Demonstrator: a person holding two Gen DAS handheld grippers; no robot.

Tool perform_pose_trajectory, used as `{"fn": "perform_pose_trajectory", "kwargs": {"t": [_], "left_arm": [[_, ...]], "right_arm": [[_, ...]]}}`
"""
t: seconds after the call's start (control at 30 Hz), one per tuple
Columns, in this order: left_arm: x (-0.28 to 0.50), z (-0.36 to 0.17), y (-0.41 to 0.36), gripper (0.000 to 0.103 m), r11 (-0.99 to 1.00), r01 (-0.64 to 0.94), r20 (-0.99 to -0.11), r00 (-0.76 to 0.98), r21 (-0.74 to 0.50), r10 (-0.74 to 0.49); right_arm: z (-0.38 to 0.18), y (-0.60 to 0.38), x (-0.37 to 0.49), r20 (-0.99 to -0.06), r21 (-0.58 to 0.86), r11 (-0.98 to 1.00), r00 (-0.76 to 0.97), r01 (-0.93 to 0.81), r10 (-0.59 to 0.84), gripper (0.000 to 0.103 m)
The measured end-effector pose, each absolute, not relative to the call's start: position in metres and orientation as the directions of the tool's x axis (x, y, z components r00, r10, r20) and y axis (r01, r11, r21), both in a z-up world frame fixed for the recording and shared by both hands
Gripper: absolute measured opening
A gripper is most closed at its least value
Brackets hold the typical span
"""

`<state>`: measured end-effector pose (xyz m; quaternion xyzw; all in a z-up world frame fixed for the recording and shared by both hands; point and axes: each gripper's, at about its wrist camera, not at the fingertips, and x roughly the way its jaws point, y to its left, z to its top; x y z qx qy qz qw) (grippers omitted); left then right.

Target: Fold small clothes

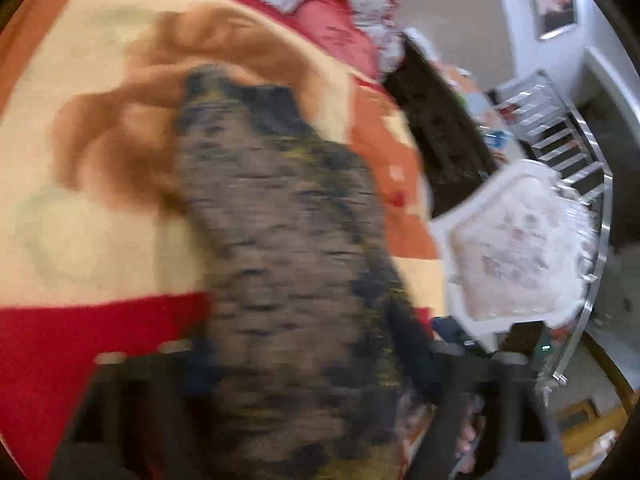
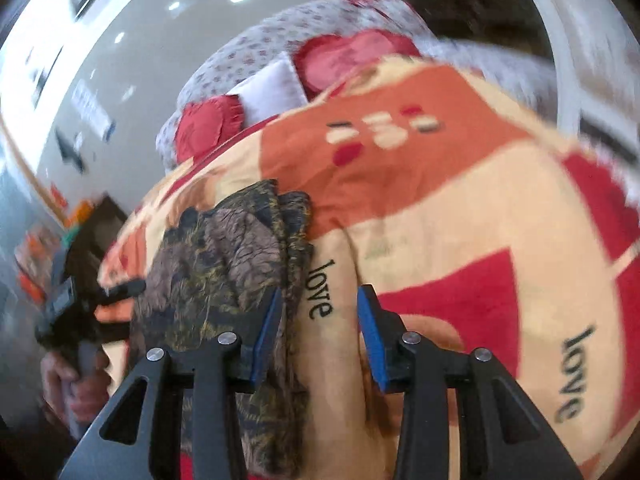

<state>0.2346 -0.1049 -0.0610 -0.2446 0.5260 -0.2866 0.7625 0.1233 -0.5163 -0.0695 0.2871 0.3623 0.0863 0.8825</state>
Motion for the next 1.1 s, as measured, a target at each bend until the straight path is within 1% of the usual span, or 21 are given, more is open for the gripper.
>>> {"fn": "perform_pose_trajectory", "kwargs": {"t": [0.03,0.07,0.17,0.23,0.33,0.4,0.43,0.5,0.57,0.6,0.67,0.73,0.8,0.83,0.87,0.9,0.93,0.97,1.0,1.03,1.1], "left_arm": [[0.235,-0.066,-0.098,0.032,0.713,0.154,-0.659,0.29,-0.684,-0.694],[0.234,-0.068,-0.091,0.025,0.699,0.137,-0.645,0.295,-0.702,-0.705],[0.227,-0.057,-0.085,0.021,0.724,0.161,-0.66,0.316,-0.67,-0.681],[0.226,-0.05,-0.077,0.02,0.728,0.171,-0.662,0.318,-0.664,-0.679],[0.228,-0.051,-0.077,0.022,0.758,0.195,-0.695,0.306,-0.623,-0.65],[0.229,-0.057,-0.084,0.028,0.787,0.196,-0.732,0.292,-0.585,-0.616],[0.229,-0.058,-0.086,0.034,0.798,0.19,-0.741,0.297,-0.572,-0.602],[0.229,-0.057,-0.089,0.039,0.8,0.18,-0.739,0.309,-0.572,-0.598],[0.229,-0.057,-0.093,0.051,0.801,0.174,-0.739,0.312,-0.573,-0.596],[0.229,-0.057,-0.097,0.055,0.802,0.178,-0.739,0.316,-0.57,-0.595],[0.227,-0.054,-0.108,0.073,0.81,0.206,-0.743,0.322,-0.55,-0.586],[0.224,-0.05,-0.121,0.078,0.832,0.246,-0.767,0.323,-0.498,-0.555],[0.223,-0.047,-0.129,0.079,0.845,0.273,-0.783,0.322,-0.461,-0.531],[0.223,-0.046,-0.129,0.079,0.844,0.28,-0.785,0.32,-0.457,-0.531],[0.223,-0.045,-0.127,0.079,0.84,0.279,-0.78,0.319,-0.466,-0.539],[0.224,-0.045,-0.122,0.079,0.835,0.266,-0.772,0.323,-0.481,-0.547],[0.225,-0.045,-0.118,0.079,0.836,0.252,-0.767,0.335,-0.487,-0.547],[0.227,-0.044,-0.112,0.079,0.838,0.234,-0.759,0.354,-0.493,-0.546],[0.229,-0.043,-0.105,0.079,0.836,0.214,-0.75,0.371,-0.505,-0.548],[0.23,-0.044,-0.1,0.079,0.832,0.197,-0.743,0.377,-0.519,-0.553],[0.235,-0.049,-0.092,0.077,0.815,0.157,-0.729,0.378,-0.558,-0.571]], "right_arm": [[-0.074,-0.518,0.128,-0.579,0.601,0.798,0.718,0.055,0.387,0.042],[-0.079,-0.519,0.137,-0.567,0.633,0.772,0.712,0.055,0.414,0.042],[-0.089,-0.517,0.152,-0.543,0.682,0.73,0.698,0.043,0.466,0.047],[-0.095,-0.515,0.162,-0.52,0.717,0.696,0.689,0.031,0.505,0.049],[-0.102,-0.512,0.171,-0.474,0.772,0.636,0.68,0.015,0.559,0.052],[-0.106,-0.507,0.178,-0.451,0.793,0.61,0.671,-0.002,0.588,0.062],[-0.11,-0.506,0.182,-0.455,0.795,0.607,0.667,0.004,0.591,0.063],[-0.12,-0.506,0.191,-0.455,0.815,0.579,0.648,0.028,0.61,0.064],[-0.135,-0.509,0.201,-0.408,0.871,0.488,0.629,0.052,0.661,0.064],[-0.138,-0.51,0.204,-0.381,0.891,0.45,0.626,0.054,0.68,0.065],[-0.144,-0.513,0.211,-0.319,0.93,0.363,0.606,0.053,0.729,0.069],[-0.145,-0.512,0.222,-0.272,0.953,0.301,0.55,0.039,0.79,0.071],[-0.136,-0.506,0.227,-0.247,0.953,0.3,0.487,-0.032,0.838,0.071],[-0.128,-0.502,0.228,-0.266,0.937,0.341,0.472,-0.081,0.841,0.071],[-0.116,-0.494,0.226,-0.33,0.887,0.437,0.462,-0.146,0.823,0.071],[-0.11,-0.488,0.224,-0.384,0.845,0.506,0.46,-0.176,0.801,0.068],[-0.105,-0.479,0.222,-0.461,0.773,0.598,0.462,-0.209,0.758,0.063],[-0.105,-0.473,0.219,-0.506,0.729,0.648,0.463,-0.222,0.728,0.054],[-0.105,-0.466,0.219,-0.548,0.681,0.692,0.462,-0.237,0.698,0.047],[-0.105,-0.463,0.217,-0.552,0.663,0.703,0.467,-0.256,0.69,0.044],[-0.103,-0.462,0.215,-0.544,0.651,0.709,0.486,-0.27,0.684,0.036]]}}
